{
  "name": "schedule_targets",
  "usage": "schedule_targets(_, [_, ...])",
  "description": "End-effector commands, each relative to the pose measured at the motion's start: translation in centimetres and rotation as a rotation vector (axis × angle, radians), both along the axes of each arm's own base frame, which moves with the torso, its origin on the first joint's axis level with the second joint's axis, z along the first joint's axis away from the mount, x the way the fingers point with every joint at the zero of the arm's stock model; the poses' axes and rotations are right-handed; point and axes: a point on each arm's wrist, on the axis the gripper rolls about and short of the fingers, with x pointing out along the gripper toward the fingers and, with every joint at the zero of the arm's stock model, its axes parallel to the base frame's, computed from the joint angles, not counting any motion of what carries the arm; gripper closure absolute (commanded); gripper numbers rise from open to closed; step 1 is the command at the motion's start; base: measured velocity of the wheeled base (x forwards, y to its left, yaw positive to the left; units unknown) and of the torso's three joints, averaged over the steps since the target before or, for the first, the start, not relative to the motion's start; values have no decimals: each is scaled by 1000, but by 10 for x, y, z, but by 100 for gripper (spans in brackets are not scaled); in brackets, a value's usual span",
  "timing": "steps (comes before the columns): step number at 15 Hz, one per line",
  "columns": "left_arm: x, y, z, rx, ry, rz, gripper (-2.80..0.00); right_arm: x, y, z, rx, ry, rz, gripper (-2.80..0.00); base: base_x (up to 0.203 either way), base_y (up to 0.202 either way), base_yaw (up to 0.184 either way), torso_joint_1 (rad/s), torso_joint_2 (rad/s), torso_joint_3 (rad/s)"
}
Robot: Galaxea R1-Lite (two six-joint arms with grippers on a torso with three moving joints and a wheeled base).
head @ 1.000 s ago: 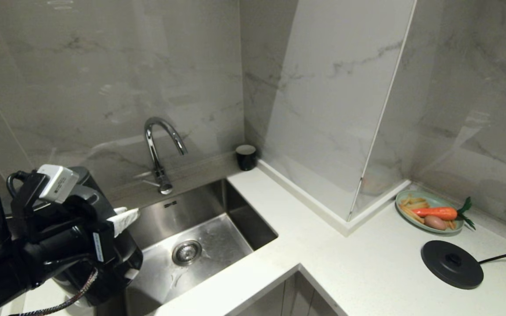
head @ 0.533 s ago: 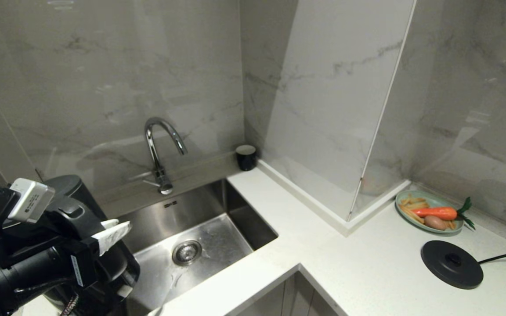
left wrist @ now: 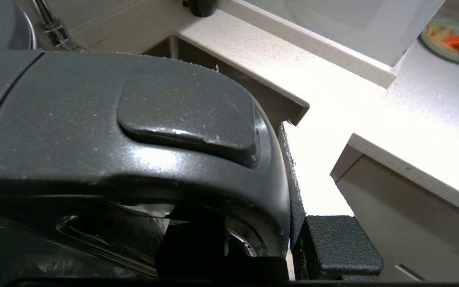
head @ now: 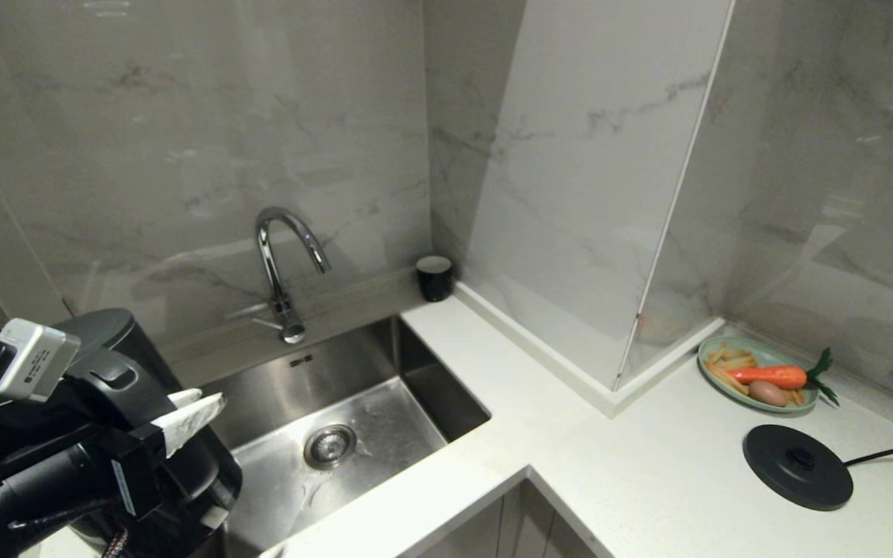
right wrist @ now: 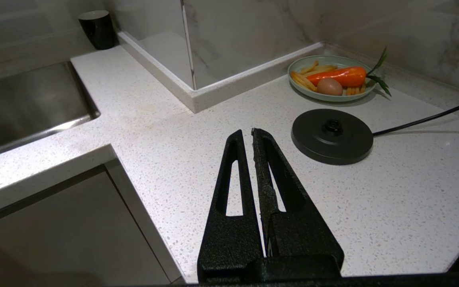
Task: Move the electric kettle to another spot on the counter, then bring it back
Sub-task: Place it on the power base
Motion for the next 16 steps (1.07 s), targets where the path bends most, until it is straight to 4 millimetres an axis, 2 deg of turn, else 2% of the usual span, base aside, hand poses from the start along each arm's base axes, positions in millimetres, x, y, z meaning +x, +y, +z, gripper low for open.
schedule_targets(1, [-3,0,-5,22,3,-6,0,0,0,0,0,0,0,0,0,0,0,0,0,0])
schedule_targets(3, [-7,1,-12,36,18,-2,0,0,0,0,1,0,0,0,0,0,0,0,0,0])
schedule_targets(7, [-24,5,-10,39,-37,0,0,0,0,0,0,0,0,0,0,0,0,0,0,0])
schedule_targets(16, [-30,7,-19,47,-10,7,0,0,0,0,0,0,0,0,0,0,0,0,0,0])
